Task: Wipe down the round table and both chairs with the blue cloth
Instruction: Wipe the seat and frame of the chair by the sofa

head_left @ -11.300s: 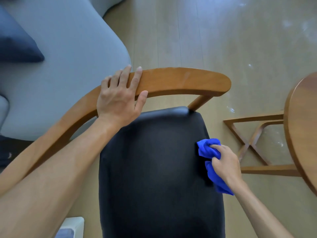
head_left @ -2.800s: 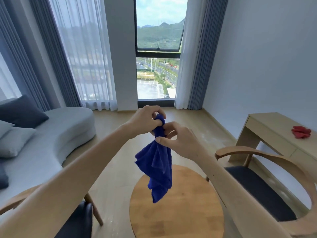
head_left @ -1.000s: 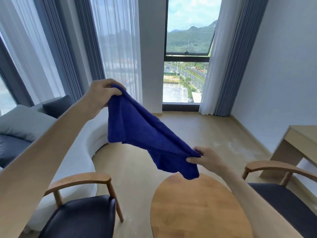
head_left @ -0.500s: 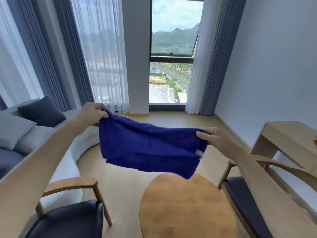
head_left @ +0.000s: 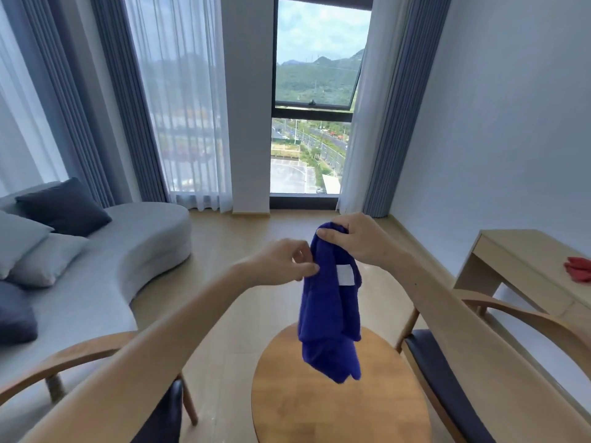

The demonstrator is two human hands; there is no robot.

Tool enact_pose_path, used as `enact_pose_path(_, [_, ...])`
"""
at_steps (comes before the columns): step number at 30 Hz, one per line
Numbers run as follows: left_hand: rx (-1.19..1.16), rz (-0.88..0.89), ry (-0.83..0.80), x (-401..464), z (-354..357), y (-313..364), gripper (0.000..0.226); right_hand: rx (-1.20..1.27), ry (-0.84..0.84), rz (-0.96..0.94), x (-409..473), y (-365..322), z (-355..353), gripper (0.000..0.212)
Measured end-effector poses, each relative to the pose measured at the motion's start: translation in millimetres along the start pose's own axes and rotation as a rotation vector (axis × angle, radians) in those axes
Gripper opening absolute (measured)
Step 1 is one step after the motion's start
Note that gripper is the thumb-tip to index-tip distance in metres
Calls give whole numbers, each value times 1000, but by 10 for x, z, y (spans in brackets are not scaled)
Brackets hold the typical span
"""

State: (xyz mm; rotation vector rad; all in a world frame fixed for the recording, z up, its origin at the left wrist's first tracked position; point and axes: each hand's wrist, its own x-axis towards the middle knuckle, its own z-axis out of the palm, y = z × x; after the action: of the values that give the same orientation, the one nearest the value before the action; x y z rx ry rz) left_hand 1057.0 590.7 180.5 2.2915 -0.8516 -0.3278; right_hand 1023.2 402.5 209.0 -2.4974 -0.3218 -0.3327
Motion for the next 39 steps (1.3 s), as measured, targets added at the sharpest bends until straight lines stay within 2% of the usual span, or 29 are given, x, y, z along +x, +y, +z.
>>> enact_pose_path(3, [-4, -4, -97, 3, 189, -51, 12, -3, 12, 26, -88, 55, -77, 26])
enact_pose_path(9, [-18, -39, -227, 98, 559, -198, 35, 20, 77, 37, -228, 37, -387, 23])
enact_pose_path(12, [2, -122, -138, 212, 670, -290, 51, 46, 126, 13, -339, 5, -539, 17])
enact_pose_path(16, [-2, -204, -9, 324, 773, -514, 69, 171, 180, -39, -509, -68, -746, 22])
enact_pose_path(17, [0, -194, 16, 345, 811, -562, 61, 197, 193, -39, -542, -75, -791, 23])
enact_pose_path(19, [-1, -190, 60, 366, 871, -620, 24, 197, 246, -21, -594, -36, -874, 28])
enact_pose_path(20, [-33, -199, 81, 366, 867, -628, 16, 163, 287, 3, -622, 14, -919, 30])
enact_pose_path(23, [-159, -187, 126, 350, 643, -629, 15, -37, 418, 170, -742, 391, -1064, 25])
enact_pose_path(26, [-226, -53, 143, 295, 203, -496, 13, -206, 461, 440, -964, 925, -1094, 30])
enact_pose_path(30, [-197, 107, 118, 259, -146, -8, 15, -259, 293, 706, -1216, 1419, -820, 26])
enact_pose_path(32, [-237, 147, 142, 271, -164, 253, 15, -377, 179, 786, -1229, 1421, -647, 19])
enact_pose_path(34, [-307, 153, 161, 301, -122, 467, 16, -461, 172, 712, -1149, 1222, -488, 12])
enact_pose_path(36, [-341, 133, 160, 344, -45, 635, 18, -301, 148, 486, -997, 827, -334, 12])
enact_pose_path(39, [-363, 58, 107, 392, 73, 773, 20, -14, -31, 247, -833, 148, -137, 23])
